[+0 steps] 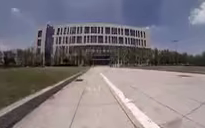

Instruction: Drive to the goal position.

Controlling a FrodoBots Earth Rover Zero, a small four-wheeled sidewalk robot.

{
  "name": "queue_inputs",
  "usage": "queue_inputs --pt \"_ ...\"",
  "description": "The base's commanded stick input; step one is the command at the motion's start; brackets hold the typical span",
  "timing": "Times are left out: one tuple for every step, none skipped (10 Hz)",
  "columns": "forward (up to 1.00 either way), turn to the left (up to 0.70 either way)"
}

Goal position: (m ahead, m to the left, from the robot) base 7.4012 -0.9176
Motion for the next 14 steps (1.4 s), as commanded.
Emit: queue_inputs --pt "0.5 0.0" --pt "0.5 0.0" --pt "0.5 0.0" --pt "0.5 0.0" --pt "0.5 0.0" --pt "0.5 0.0" --pt "0.5 0.0" --pt "0.5 0.0" --pt "0.5 0.0" --pt "0.5 0.0" --pt "0.5 0.0" --pt "0.5 0.0" --pt "0.5 0.0" --pt "0.5 0.0"
